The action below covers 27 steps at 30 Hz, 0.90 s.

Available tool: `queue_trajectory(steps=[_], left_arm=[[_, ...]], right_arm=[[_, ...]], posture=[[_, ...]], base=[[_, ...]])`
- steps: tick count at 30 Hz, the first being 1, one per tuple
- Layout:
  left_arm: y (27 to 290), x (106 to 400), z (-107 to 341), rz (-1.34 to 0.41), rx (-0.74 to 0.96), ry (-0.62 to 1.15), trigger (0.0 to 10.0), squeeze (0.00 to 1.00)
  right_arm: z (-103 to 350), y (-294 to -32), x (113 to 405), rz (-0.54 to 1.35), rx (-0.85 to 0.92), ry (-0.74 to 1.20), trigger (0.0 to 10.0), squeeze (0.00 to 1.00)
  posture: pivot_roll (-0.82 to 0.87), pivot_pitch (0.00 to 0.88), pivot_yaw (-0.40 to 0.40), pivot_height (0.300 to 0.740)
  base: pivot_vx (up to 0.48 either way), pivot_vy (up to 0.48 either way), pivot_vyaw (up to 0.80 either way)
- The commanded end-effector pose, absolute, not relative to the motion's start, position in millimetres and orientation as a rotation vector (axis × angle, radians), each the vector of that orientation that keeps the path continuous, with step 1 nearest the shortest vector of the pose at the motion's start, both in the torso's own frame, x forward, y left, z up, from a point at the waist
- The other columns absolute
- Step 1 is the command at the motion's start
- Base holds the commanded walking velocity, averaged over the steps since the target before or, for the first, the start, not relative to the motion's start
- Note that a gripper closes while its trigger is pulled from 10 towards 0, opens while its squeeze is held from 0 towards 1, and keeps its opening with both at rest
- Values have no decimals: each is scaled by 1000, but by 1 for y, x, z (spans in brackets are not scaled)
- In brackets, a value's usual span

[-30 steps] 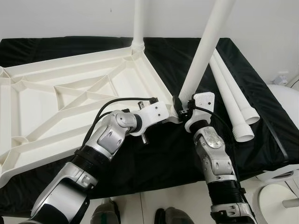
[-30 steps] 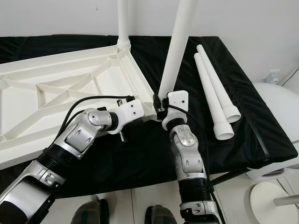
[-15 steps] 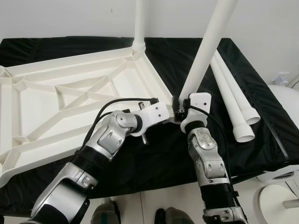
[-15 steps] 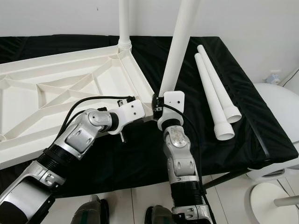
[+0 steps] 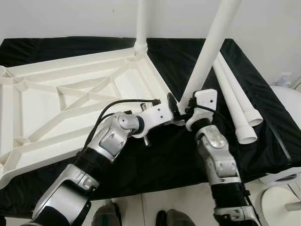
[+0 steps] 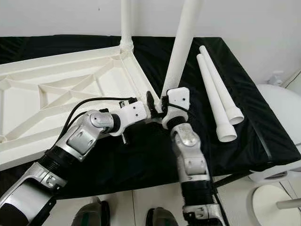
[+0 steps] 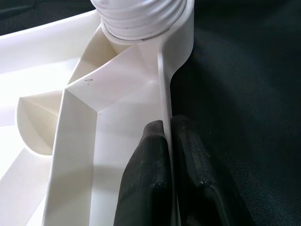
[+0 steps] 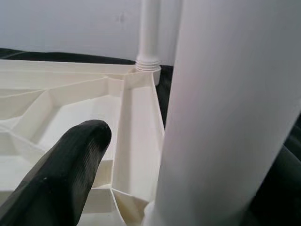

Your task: Building children table

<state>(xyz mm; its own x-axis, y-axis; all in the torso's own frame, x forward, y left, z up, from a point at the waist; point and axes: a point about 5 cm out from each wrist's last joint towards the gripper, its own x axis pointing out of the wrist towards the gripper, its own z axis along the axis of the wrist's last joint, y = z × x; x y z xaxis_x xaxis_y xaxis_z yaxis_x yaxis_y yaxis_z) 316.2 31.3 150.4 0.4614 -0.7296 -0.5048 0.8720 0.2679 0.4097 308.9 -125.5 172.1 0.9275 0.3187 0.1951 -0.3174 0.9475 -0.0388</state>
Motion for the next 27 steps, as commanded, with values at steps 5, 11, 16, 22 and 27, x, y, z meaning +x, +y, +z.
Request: queue_trajectory(steps=[5,11,16,22,27], left_arm=[[23,314,153,-1107,711,206,10000,0],[23,314,153,-1107,712,205,10000,0],[22,316,155,-1106,713,201,10000,0],[22,317,155,-1106,717,197,10000,0],[23,317,156,-1103,718,197,10000,0]], right_arm=[[168,-149,317,430,6,-164,10000,0],[163,-163,322,527,-21,-140,10000,0],[155,-179,328,602,-66,-71,10000,0],[155,-186,331,718,-100,-31,10000,0],[158,-189,335,741,-101,-43,10000,0]], posture=[[-8,63,-42,740],[-11,59,-36,740],[-10,56,-36,740],[-9,47,-36,740],[-4,45,-34,740]], base=[[0,0,0],[0,0,0],[0,0,0],[0,0,0],[0,0,0]])
